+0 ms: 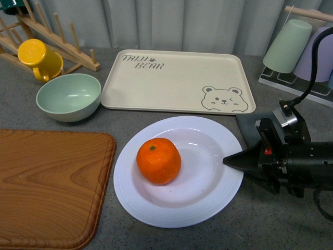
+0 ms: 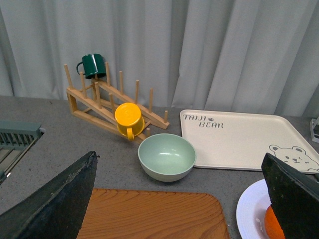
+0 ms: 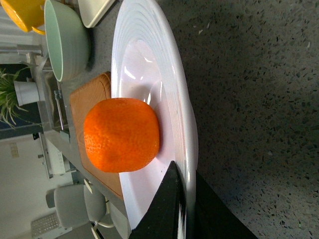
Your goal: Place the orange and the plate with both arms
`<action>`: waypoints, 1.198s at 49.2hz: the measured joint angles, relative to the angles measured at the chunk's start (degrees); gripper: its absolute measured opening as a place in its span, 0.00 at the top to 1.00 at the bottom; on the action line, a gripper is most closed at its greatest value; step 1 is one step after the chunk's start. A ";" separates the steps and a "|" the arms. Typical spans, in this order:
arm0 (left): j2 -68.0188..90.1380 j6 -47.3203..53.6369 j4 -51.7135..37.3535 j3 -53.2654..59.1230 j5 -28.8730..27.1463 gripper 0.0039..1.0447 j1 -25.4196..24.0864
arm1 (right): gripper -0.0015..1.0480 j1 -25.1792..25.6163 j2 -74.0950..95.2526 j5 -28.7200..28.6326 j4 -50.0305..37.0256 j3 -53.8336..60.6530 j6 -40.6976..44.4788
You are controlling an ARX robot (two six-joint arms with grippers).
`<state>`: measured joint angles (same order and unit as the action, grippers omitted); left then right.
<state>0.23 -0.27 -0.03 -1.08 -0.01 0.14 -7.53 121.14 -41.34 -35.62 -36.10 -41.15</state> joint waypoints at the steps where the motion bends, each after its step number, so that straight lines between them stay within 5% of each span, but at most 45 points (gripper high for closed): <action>1: 0.00 0.00 0.00 0.00 0.00 0.06 0.00 | 0.98 0.13 -0.15 -0.20 -0.55 0.24 -0.24; 28: 0.00 0.00 0.00 0.00 0.00 0.06 0.00 | 0.98 2.97 -3.82 -3.19 -7.37 2.75 -5.38; 38: 0.00 0.00 0.00 0.00 0.00 0.06 0.00 | 0.98 3.17 -2.78 -5.62 -16.22 2.19 -10.01; 59: 0.00 0.00 0.00 0.00 0.00 0.06 0.00 | 0.98 5.01 9.40 -5.01 -19.82 -18.64 -19.65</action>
<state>0.23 -0.27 -0.03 -1.08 -0.01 0.14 -2.52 130.54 -46.35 -55.44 -54.74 -60.80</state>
